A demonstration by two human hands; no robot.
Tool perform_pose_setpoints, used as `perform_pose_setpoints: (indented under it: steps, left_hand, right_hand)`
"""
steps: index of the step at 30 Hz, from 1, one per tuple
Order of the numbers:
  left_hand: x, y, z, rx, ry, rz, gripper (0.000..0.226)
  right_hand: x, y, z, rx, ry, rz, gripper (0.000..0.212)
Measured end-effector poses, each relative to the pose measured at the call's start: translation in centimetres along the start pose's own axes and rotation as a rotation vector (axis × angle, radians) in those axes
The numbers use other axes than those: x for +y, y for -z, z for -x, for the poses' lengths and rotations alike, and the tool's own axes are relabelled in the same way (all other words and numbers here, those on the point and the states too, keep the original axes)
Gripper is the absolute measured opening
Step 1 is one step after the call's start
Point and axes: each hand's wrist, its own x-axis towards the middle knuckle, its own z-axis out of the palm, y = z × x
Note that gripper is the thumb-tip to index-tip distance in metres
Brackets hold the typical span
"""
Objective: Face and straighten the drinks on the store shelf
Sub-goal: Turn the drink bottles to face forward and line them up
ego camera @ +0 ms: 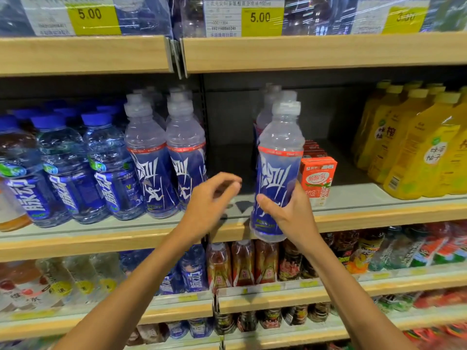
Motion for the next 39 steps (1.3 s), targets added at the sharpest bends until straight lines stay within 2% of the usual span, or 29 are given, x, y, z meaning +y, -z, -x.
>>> perform_pose_setpoints:
  steps: [2, 4, 7, 10, 16, 19, 21, 34, 39]
  left_hand:
    - [-1.7, -0.2, 1.4, -0.061, -0.141, -0.335, 0.023]
    - [-2.7, -0.4, 2.1, -0.127, -0.25, -0.572, 0.037]
    - [-3.6, -0.3, 1.9, -0.187, -0.435, -0.812, 0.045]
    - [-4.6, -0.5, 1.6, -0.282, -0.554, -0.969, 0.044]
    - [-5.4, -0.7, 1.5, -0.292, -0.585, -0.982, 0.042]
    - [-5.4, -0.6, 1.6, -0.294, -0.579, -0.984, 0.042]
    - [-5.4, -0.7, 1.5, -0.296, -0.573, -0.972, 0.042]
    - [-5.5, -0.6, 1.8, -0.267, -0.583, -0.942, 0.043]
    - [-4.8, 0.0, 2.4, -0.197, -0.598, -0.895, 0.039]
  right_hand:
    - [0.5, 0.3, -0.9, 0.047, 0.004, 0.033, 0.046]
    - [1.0, 0.5, -1.6, 0.087, 0.008, 0.092, 0.05]
    - [1.8, 0.4, -2.1, 0.131, 0.024, 0.146, 0.05]
    - [2.2, 0.2, -2.5, 0.146, 0.063, 0.197, 0.055]
    - [2.9, -0.2, -0.1, 0.229, 0.125, 0.348, 0.075]
    - [3.5, -0.7, 1.6, 0.386, 0.202, 0.495, 0.071]
    - [3.4, -1.0, 1.5, 0.426, 0.195, 0.546, 0.069]
    - [3.4, -2.8, 0.2, 0.433, 0.115, 0.83, 0.067]
    - [2.9, -2.7, 0.7, 0.405, 0.077, 0.764, 0.066]
